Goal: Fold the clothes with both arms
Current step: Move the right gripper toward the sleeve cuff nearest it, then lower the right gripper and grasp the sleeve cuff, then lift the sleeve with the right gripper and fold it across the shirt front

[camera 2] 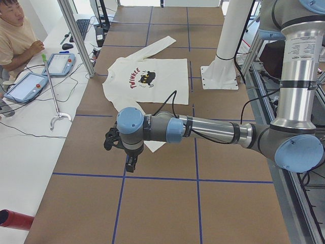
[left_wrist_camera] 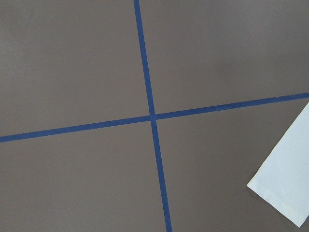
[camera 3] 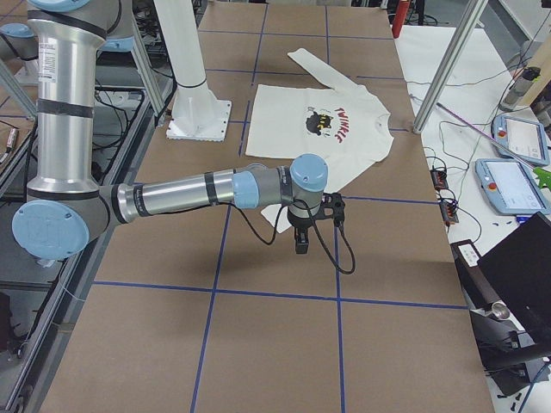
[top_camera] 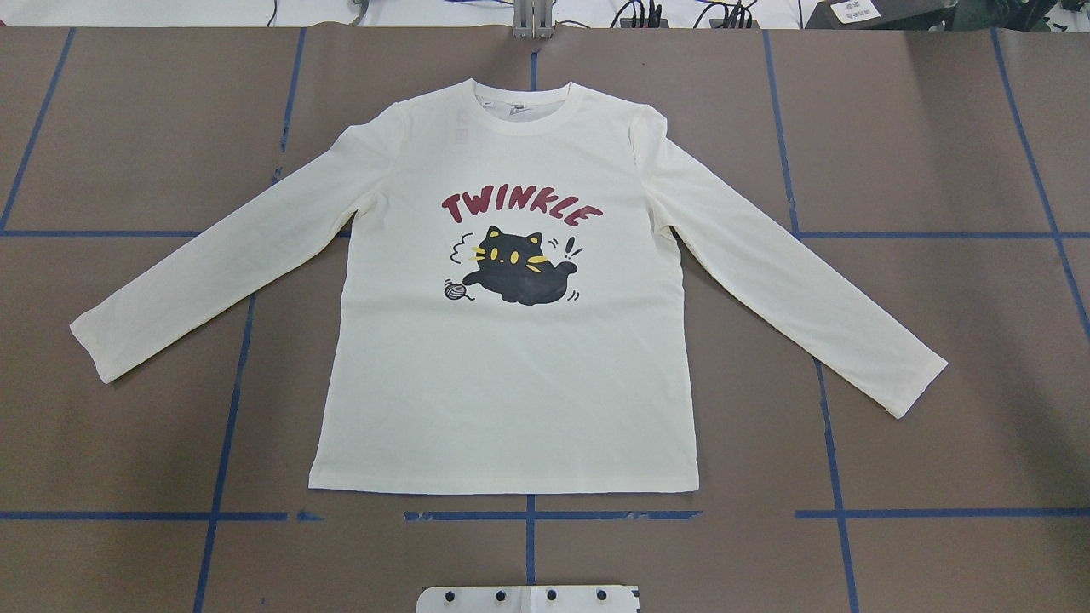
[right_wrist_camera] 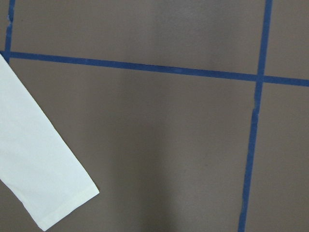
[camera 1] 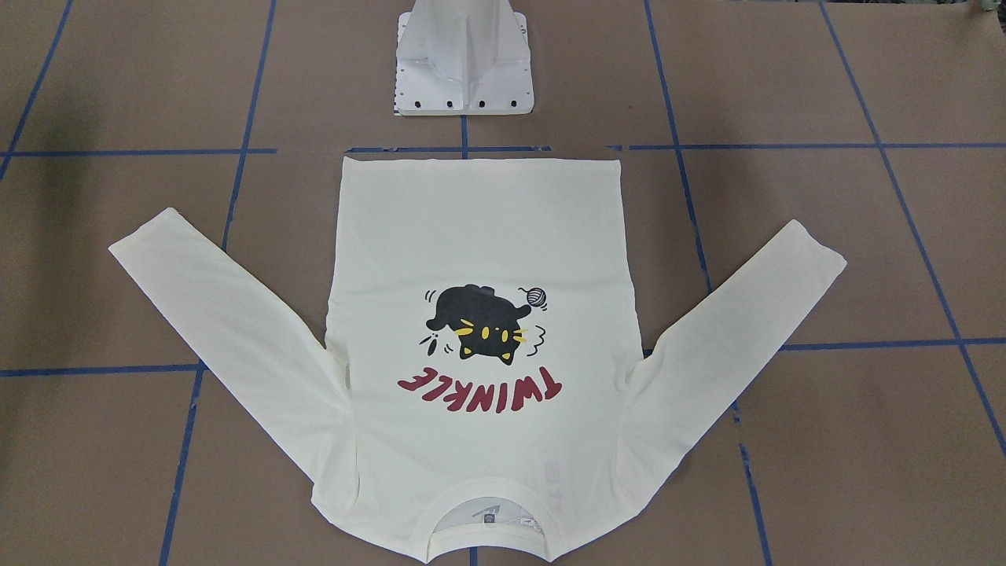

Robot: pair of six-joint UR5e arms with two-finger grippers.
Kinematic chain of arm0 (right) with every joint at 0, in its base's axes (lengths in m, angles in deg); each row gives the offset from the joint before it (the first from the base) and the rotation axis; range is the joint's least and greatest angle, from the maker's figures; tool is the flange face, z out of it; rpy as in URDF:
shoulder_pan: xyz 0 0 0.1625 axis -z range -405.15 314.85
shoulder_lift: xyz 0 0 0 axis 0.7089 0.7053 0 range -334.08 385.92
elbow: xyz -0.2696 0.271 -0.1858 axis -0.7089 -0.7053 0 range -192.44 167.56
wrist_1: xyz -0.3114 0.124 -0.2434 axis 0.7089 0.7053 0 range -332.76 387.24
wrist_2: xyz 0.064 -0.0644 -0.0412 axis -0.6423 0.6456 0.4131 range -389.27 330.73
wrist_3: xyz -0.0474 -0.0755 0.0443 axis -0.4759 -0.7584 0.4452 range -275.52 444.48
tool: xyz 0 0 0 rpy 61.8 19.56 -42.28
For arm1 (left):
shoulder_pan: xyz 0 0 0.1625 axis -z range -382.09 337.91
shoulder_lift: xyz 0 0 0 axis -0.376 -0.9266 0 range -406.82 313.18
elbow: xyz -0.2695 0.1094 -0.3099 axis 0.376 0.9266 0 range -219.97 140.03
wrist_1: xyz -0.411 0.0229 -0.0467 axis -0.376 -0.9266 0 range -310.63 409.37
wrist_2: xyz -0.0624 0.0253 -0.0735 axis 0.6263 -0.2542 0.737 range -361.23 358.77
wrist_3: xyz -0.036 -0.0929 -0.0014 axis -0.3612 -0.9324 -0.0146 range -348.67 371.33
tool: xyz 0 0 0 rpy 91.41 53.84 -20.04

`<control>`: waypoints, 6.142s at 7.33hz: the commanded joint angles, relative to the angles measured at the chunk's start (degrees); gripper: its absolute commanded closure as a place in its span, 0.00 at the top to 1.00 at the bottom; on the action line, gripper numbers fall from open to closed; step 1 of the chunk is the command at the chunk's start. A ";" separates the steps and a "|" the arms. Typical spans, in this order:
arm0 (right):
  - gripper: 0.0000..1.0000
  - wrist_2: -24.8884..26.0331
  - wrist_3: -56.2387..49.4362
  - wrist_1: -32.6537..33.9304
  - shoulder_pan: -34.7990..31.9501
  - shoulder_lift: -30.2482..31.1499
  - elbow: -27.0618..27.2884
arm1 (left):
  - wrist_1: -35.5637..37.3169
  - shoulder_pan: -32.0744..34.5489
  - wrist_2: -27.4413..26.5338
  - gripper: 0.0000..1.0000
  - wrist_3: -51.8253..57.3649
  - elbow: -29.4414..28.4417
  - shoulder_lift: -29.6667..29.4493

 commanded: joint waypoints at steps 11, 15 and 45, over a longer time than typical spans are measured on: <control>0.63 10.37 45.32 -46.99 30.40 2.07 -16.34 | -11.11 -0.89 0.96 1.00 -3.68 -0.48 2.43; 0.00 9.23 50.80 -47.20 29.79 2.32 -11.62 | -11.02 -0.89 0.87 1.00 -3.68 -0.04 2.52; 0.64 41.18 80.95 -32.69 52.26 -81.64 -58.12 | -10.94 -0.98 0.96 1.00 -5.62 5.24 2.60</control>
